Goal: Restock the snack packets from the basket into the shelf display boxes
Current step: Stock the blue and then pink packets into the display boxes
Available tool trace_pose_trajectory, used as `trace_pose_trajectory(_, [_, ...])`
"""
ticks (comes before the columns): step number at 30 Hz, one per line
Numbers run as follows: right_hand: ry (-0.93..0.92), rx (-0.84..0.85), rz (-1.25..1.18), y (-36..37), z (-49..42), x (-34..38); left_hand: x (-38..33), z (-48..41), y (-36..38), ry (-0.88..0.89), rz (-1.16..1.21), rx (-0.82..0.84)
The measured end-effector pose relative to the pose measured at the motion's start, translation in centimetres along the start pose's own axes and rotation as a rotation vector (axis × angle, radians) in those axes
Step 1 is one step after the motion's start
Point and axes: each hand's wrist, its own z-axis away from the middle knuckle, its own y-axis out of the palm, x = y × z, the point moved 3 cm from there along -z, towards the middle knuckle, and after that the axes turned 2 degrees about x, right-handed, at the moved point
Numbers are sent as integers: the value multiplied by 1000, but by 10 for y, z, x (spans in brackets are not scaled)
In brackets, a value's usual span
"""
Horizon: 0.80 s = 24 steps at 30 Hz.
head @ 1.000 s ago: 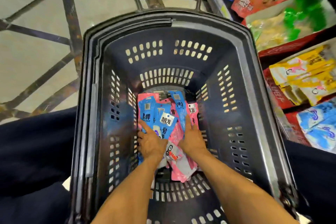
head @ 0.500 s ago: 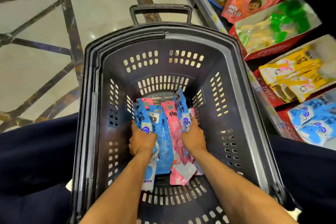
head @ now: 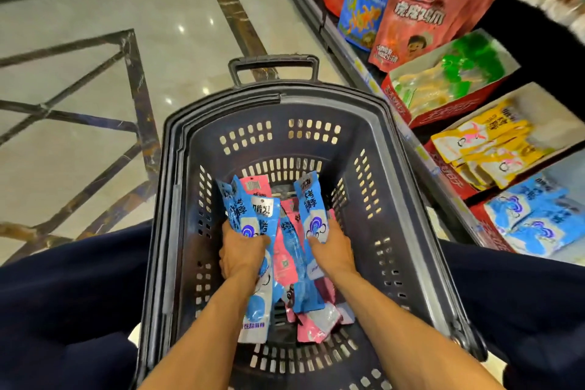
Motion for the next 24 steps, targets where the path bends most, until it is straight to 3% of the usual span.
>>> trace_pose_trajectory(7, [58,190,-234,-38,10,48,-26,33,-33,115,111,57])
trace_pose_trajectory(11, [-36,315,-305,-87,45,104,-47,66,-65,169,285,29])
trace_pose_trajectory(15, [-186,338,-422,-156,85,144,-93,114,-84,277,463,54])
trace_pose_trajectory(19, [-245,146,-540,-245,122,143,-159,168,-67,452,503,169])
trace_pose_trajectory(24, [-176,-241,-613,-355,141,71,-240,248,31,599,434,446])
